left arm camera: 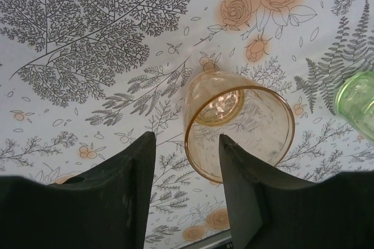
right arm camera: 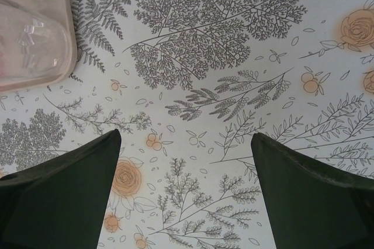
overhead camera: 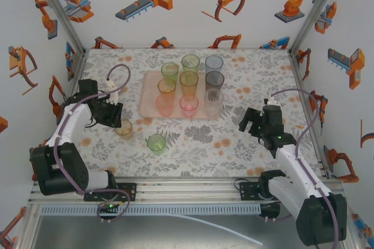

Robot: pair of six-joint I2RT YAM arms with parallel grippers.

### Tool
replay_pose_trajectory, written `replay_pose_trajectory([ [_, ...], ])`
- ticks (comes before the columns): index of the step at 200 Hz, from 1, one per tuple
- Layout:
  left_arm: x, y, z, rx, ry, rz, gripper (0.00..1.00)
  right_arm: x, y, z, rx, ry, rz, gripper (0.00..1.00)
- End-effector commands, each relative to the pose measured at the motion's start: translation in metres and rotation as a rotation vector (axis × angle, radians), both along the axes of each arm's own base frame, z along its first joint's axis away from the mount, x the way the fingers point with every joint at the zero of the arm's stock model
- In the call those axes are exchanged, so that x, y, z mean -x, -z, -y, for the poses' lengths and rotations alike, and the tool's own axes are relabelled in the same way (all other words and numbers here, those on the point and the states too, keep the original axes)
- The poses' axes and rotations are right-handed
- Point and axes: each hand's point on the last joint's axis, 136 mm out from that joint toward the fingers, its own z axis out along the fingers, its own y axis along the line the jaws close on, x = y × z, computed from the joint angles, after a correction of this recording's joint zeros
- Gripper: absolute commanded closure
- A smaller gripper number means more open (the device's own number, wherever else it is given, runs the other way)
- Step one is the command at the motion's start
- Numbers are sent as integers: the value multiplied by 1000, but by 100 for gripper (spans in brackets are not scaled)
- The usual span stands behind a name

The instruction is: Place the glasses into the tray

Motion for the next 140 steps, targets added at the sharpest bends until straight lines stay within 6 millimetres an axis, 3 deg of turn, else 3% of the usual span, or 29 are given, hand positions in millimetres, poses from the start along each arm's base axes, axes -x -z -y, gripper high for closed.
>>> replay_pose_trajectory([
  [1,-8,0,2,11,15,11,57,-3,-6,6,24,21,49,17],
  [50,-13,0,2,-6,25,26,59,-3,-17,-6,-26,-28,52,18],
  [94,-13,4,5,-14,46,22,66,5,-39,-44,-145,-223,-42,19],
  [140,-11,11,9,-11,56,13,71,19,-45,-60,-233,-284,-89,18],
])
